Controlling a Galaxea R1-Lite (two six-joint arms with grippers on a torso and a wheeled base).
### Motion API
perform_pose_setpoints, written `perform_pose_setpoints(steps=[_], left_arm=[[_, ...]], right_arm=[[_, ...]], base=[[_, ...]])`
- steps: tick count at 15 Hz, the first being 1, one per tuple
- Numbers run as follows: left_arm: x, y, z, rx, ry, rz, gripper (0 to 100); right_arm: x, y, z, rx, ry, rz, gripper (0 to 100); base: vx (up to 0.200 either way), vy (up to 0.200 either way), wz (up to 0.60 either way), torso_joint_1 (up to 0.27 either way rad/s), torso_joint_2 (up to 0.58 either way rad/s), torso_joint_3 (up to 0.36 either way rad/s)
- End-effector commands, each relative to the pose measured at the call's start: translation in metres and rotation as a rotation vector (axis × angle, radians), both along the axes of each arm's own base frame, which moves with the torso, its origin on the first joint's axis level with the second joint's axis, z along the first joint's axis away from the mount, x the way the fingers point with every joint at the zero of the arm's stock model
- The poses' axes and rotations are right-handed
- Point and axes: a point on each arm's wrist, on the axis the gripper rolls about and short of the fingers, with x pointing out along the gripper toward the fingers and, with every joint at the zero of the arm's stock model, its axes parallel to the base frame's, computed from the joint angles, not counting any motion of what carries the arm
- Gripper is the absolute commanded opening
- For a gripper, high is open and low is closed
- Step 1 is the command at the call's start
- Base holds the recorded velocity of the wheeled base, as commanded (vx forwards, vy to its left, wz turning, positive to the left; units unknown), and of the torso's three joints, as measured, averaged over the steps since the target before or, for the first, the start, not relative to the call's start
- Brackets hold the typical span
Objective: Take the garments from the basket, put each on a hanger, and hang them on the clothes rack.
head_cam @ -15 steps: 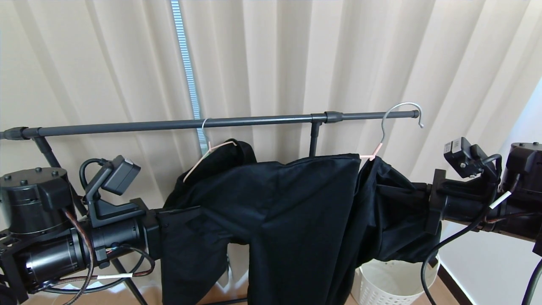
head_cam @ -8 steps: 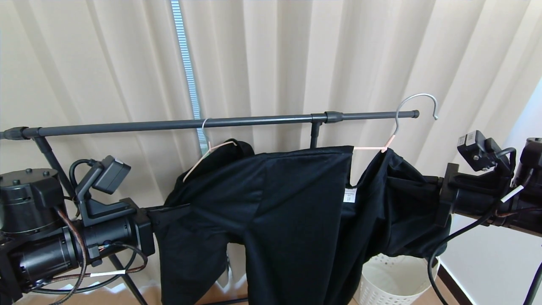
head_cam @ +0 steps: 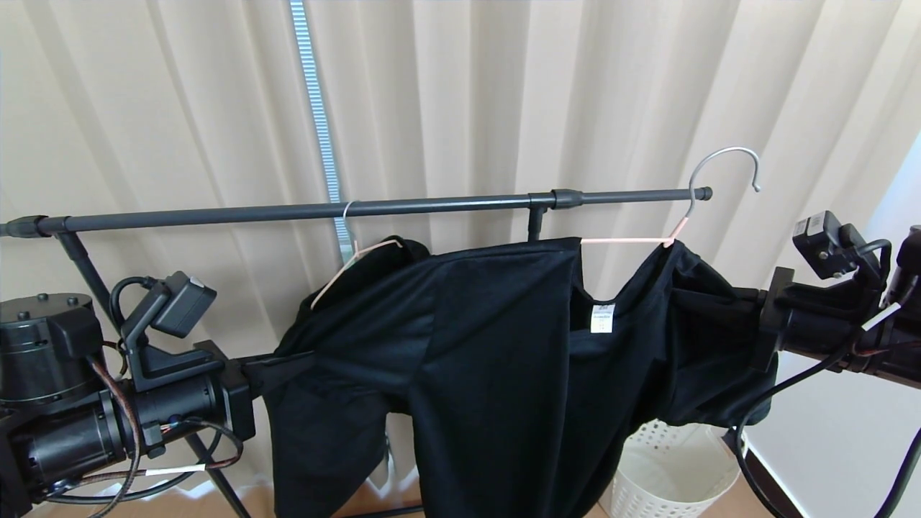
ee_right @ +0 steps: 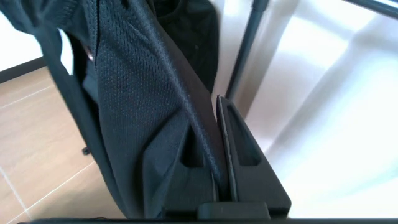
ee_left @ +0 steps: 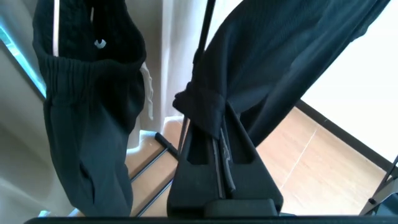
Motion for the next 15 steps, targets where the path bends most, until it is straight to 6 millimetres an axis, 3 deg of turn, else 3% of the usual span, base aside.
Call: perform_pose_setpoints(steps=[1,6,7,10,12,15], left_arm=[[0.000,0.000,0.000,0.000,0.002,-0.001,0],[-0.001,-0.001,0.000,0.007,-0.017,-0.007,0],[-0.002,-0.001,0.000,0.005,-0.032,-0.007,100],[-0.006,-0.001,0.003,-0.001,-0.048,-0.014,100],[-0.012,-0.001,0.017,-0.043,-0.083,-0.034,100],[-0.012,-0.011,0.045,-0.147,-0.098,-0.077,100]], right_arm=[[0.001,-0.003,0.000,0.000,0.000,-0.010,0],[0.000,-0.002,0.000,0.000,0.002,-0.008,0],[0.000,-0.002,0.000,0.000,0.002,-0.008,0],[0.000,-0.002,-0.002,-0.001,0.007,-0.005,0],[-0.001,0.002,-0.004,-0.002,0.014,0.009,0],[-0.004,0.025,-0.020,-0.022,0.063,0.100,0]], base=[[0.000,0.000,0.00,0.000,0.00,0.000],[0.000,0.000,0.00,0.000,0.00,0.000],[0.000,0.000,0.00,0.000,0.00,0.000],[0.000,0.000,0.00,0.000,0.00,0.000],[0.000,0.000,0.00,0.000,0.00,0.000],[0.000,0.000,0.00,0.000,0.00,0.000]])
